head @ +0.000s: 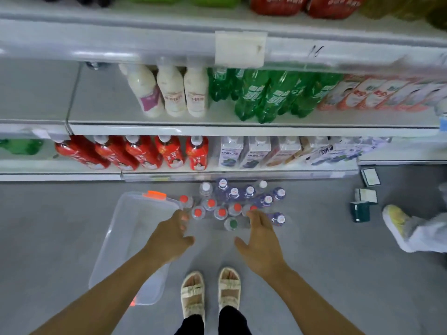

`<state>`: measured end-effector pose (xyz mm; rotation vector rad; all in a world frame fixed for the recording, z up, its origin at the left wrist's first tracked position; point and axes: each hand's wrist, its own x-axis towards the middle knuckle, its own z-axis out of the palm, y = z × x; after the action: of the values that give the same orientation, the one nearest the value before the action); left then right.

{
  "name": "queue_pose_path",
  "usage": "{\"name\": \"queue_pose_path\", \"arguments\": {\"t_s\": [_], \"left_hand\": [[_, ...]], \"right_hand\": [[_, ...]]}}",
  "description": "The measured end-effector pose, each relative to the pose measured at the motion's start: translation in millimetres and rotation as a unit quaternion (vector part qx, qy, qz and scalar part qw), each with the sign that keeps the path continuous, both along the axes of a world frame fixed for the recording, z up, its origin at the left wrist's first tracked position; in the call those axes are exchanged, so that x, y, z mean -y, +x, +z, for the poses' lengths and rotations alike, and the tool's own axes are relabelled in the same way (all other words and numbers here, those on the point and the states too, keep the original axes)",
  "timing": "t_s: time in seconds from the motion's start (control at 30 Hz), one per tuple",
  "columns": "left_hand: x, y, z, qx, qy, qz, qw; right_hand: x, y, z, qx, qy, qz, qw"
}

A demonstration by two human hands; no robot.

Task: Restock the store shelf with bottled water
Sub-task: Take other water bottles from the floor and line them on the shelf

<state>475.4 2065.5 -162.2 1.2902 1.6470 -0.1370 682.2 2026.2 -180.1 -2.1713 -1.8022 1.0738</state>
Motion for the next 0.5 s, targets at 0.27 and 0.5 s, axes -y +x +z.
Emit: {"name": "queue_pose_path", "arguments": {"t_s": [0.27,0.5], "left_hand": [[-29.6,-9.3,-96.5,-0.001,0.02,0.027,0.999],[-54.0,-8.1,-210.0,0.005,0.065,0.085,0.994]], "right_hand": [[-53.8,-39.0,-112.2,-0.016,0.004,0.028,0.999],[-110.4,-55.5,-243.6,-0.031,-0.019,0.017,0.999]]}}
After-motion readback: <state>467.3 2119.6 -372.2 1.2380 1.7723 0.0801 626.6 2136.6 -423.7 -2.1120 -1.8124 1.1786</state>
